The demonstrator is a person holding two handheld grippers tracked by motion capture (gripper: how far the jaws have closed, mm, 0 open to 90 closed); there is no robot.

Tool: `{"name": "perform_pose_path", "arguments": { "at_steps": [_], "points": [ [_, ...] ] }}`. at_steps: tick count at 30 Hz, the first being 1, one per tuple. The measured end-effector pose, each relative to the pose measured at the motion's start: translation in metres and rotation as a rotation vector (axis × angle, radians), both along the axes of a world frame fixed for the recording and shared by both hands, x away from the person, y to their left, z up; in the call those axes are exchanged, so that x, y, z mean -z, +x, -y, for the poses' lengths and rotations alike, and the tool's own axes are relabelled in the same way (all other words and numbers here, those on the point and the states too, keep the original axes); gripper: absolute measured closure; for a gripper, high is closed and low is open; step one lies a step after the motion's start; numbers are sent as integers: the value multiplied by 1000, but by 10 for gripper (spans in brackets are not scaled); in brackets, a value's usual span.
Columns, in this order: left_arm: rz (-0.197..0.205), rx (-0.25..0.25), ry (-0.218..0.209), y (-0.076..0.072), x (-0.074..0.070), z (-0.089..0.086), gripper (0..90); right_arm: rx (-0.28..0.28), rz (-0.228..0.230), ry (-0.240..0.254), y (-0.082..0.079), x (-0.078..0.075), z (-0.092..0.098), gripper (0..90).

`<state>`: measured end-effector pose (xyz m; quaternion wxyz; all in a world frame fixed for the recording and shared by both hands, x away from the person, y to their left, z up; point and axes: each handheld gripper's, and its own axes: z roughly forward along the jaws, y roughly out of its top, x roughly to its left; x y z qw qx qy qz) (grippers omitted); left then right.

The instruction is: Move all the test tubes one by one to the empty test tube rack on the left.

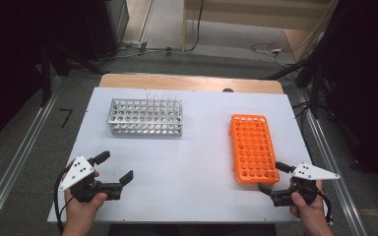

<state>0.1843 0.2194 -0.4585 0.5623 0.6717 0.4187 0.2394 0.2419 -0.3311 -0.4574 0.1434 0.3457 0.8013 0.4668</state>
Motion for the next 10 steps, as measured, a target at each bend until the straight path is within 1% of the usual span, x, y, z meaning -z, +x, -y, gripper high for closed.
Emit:
{"name": "perform_pose_path", "arguments": {
  "at_steps": [1, 2, 4, 6, 8, 10],
  "points": [
    [-3, -4, -3, 0, 1, -1, 0, 1, -1, -1, 0, 0, 0, 0],
    [-7, -1, -16, 1, 2, -2, 0, 3, -2, -1, 0, 0, 0, 0],
    [-10, -6, -7, 2, 3, -3, 0, 3, 1, -3, 0, 0, 0, 0],
    [-12, -3, -16, 2, 3, -3, 0, 4, 0, 1, 0, -1, 0, 0],
    [-12, -8, -7, 3, 3, -2, 0, 6, 1, 2, 0, -1, 1, 0],
    [-27, -6, 0, 5, 5, -1, 0, 8, 1, 0, -1, 0, 1, 0]
  ]
}}
